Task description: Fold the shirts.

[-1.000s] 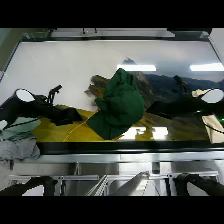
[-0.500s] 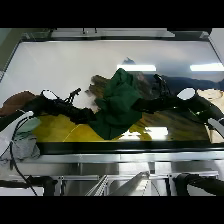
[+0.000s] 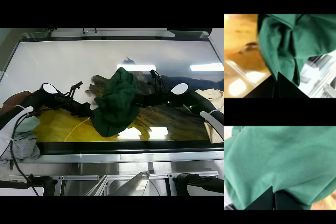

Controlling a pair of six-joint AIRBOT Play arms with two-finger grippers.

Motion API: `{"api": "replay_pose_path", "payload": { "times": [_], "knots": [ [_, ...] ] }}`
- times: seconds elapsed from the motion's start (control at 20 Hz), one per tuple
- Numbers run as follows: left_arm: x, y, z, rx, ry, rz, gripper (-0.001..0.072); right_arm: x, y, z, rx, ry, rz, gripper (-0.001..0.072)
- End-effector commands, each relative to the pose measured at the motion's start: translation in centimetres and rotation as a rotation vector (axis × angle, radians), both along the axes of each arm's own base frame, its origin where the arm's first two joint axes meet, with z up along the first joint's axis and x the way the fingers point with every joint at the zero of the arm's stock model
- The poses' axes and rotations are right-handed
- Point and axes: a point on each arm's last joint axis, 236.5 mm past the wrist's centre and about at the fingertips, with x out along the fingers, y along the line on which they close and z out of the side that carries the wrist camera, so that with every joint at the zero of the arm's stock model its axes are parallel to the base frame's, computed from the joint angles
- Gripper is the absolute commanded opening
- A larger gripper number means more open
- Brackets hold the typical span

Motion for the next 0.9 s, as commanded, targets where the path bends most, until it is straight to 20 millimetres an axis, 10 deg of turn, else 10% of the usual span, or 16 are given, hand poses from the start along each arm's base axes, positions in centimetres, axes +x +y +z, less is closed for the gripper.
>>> {"api": "replay_pose_path", "payload": {
  "times": [0.0,0.25,0.45,0.65,0.85],
  "knots": [
    [2.1,2.5,6.6,-0.04,-0.146,0.085,0.0014,1.1,0.6,4.6,0.023,-0.101,0.061,0.0026],
    [2.2,8.4,25.8,-0.24,-0.557,0.318,0.0014,0.7,-4.0,24.0,0.057,-0.552,-0.022,0.0026],
    [-4.0,9.2,43.0,-0.25,-1.038,0.326,0.0016,-6.7,-7.2,38.8,0.064,-0.977,-0.137,0.0027],
    [-9.3,7.8,51.0,-0.237,-1.276,0.309,0.0017,-11.5,-7.6,43.1,0.087,-1.114,-0.151,0.0027],
    [-6.3,8.4,48.5,-0.236,-1.157,0.281,0.0017,-8.0,-5.8,39.1,0.094,-0.974,-0.092,0.0027]
  ]
}}
